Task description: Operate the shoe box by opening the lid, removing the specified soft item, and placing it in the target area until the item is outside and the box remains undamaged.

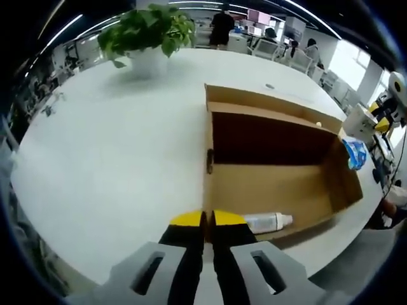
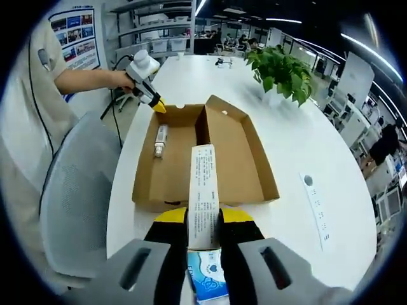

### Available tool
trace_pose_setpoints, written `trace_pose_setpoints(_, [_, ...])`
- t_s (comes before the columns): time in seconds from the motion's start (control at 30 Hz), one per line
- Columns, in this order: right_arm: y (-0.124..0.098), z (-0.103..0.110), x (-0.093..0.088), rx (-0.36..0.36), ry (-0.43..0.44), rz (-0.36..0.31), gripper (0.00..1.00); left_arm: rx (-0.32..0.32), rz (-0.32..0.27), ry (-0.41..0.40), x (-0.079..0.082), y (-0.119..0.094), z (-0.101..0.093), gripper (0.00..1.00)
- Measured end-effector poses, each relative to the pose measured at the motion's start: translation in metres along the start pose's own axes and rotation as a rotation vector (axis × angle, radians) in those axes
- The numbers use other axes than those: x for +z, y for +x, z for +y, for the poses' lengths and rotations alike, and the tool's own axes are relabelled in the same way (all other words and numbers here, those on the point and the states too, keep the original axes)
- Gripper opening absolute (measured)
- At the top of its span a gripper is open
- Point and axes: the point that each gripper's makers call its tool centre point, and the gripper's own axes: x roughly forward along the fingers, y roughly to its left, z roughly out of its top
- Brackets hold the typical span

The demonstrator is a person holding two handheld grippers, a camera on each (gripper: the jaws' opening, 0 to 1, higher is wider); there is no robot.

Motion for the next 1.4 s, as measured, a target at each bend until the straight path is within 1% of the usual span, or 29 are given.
trace_pose_setpoints(0.2, [-0.01,-0.01,-0.013,-0.016,0.002,0.016,0.15,0.004,0.0,-0.009,0.0,0.0,0.0,0.0])
trace_pose_setpoints(0.5, [-0.028,-0.032,-0.043,-0.039,0.014,0.06,0.15,0.009,0.001,-0.03,-0.001,-0.001,0.0,0.0])
trace_pose_setpoints(0.63, [-0.034,-0.041,-0.053,-0.049,0.018,0.07,0.15,0.012,0.004,-0.041,-0.002,-0.002,-0.001,0.0])
trace_pose_setpoints(0.73, [-0.038,-0.05,-0.064,-0.056,0.02,0.089,0.15,0.016,0.008,-0.05,-0.003,-0.002,-0.001,0.0])
trace_pose_setpoints(0.83, [-0.04,-0.055,-0.072,-0.058,0.022,0.098,0.15,0.021,0.01,-0.053,-0.004,-0.003,-0.001,0.0])
trace_pose_setpoints(1.0, [-0.044,-0.066,-0.093,-0.064,0.028,0.126,0.15,0.029,0.013,-0.059,-0.005,-0.003,-0.001,0.0])
trace_pose_setpoints(1.4, [-0.046,-0.081,-0.133,-0.06,0.04,0.171,0.15,0.038,0.031,-0.065,-0.007,-0.004,-0.002,0.0])
